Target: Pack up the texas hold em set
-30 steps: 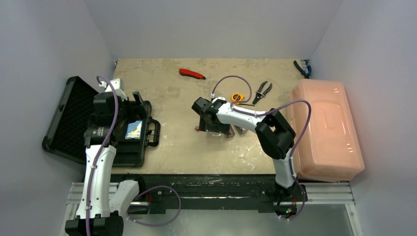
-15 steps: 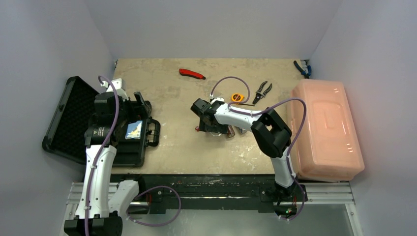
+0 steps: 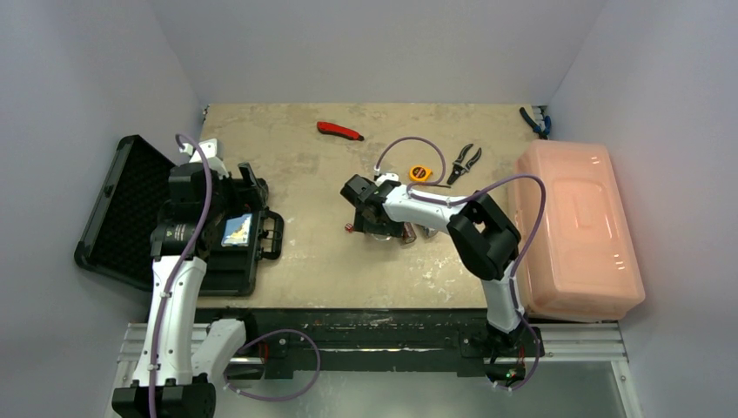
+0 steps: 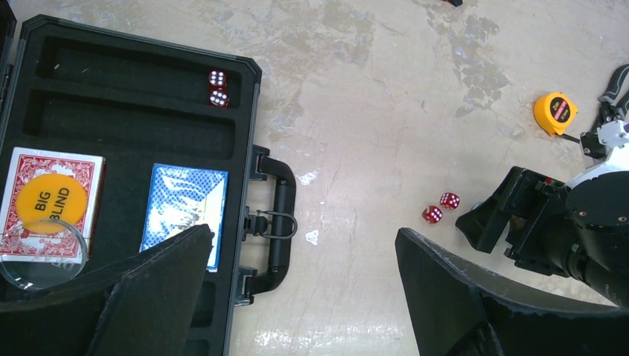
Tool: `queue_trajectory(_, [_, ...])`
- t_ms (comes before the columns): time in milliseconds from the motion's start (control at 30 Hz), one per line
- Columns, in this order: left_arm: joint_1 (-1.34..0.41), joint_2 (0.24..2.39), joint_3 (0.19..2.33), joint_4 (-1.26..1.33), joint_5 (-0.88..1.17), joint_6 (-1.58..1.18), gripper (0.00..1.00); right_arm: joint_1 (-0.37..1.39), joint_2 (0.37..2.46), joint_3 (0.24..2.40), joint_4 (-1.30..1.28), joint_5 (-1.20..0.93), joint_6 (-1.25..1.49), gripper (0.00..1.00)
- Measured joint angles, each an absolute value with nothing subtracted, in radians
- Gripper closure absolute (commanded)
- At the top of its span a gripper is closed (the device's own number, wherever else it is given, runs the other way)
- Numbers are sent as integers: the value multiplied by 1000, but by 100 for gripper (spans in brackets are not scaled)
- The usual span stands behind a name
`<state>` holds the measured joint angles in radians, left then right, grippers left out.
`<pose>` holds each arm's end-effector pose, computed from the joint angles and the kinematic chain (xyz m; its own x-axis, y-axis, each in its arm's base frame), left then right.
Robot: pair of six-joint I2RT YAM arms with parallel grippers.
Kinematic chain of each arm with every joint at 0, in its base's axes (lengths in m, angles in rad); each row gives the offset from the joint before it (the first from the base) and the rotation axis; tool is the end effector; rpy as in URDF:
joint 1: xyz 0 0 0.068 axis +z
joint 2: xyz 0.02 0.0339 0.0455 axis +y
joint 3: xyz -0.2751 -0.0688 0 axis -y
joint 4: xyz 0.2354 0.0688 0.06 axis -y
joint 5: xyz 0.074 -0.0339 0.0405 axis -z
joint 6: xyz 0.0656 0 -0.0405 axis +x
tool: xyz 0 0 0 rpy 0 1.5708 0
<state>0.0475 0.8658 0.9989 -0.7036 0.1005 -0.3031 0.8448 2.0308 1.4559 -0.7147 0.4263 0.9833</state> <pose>0.1844 0.0022 0.3385 -0.5259 -0.3223 -0.7871 -0.1256 0.9447 -0.3029 0.2921 0.2882 0.1539 -0.8569 0.1763 -0.4845 0.1957 0.9806 0.0108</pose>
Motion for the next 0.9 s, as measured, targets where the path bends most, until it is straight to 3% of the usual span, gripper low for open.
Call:
queue_trajectory(467, [36,877,987,-703,91,-303,5,805,2013,1419,-656,422,969,28])
queue_trajectory(900, [33,881,985,-704,78,-302,6,803,2008,1409,-648,424,956,21])
